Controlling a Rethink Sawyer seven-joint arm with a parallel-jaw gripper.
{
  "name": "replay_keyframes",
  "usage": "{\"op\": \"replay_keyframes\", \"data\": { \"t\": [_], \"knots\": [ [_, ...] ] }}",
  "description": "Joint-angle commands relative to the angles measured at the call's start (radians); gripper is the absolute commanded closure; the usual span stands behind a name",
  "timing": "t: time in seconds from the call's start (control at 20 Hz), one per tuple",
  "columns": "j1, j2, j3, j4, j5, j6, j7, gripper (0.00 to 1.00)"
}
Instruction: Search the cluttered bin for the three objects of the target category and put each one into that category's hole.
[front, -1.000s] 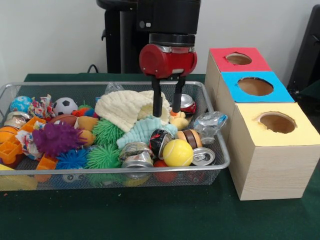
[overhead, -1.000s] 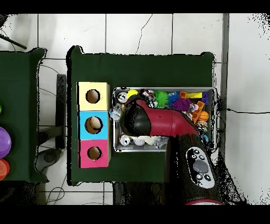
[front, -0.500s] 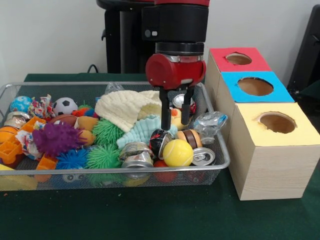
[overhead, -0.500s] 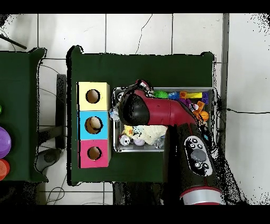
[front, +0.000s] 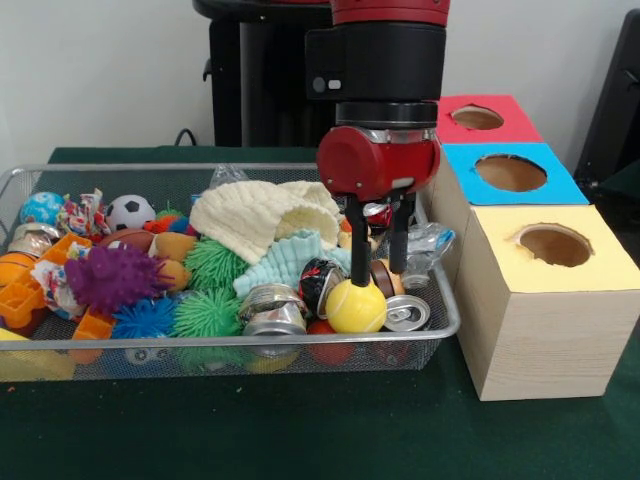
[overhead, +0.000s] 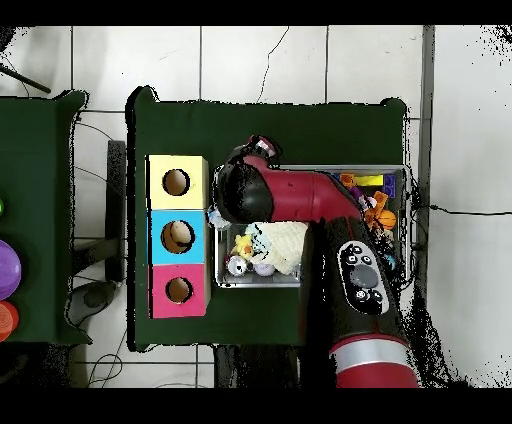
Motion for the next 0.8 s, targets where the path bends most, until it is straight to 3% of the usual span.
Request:
{"op": "replay_keyframes", "data": {
  "t": [0.05,0.5,0.8],
  "knots": [
    [0.026,0.054,0.018,-0.042,0.013,0.102,0.166,0.0],
    [0.093,0.05,-0.062,-0.014,0.03,0.075,0.248,0.0],
    [0.097,0.024,-0.099,0.085,0.03,0.01,0.279,0.0]
  ]
}}
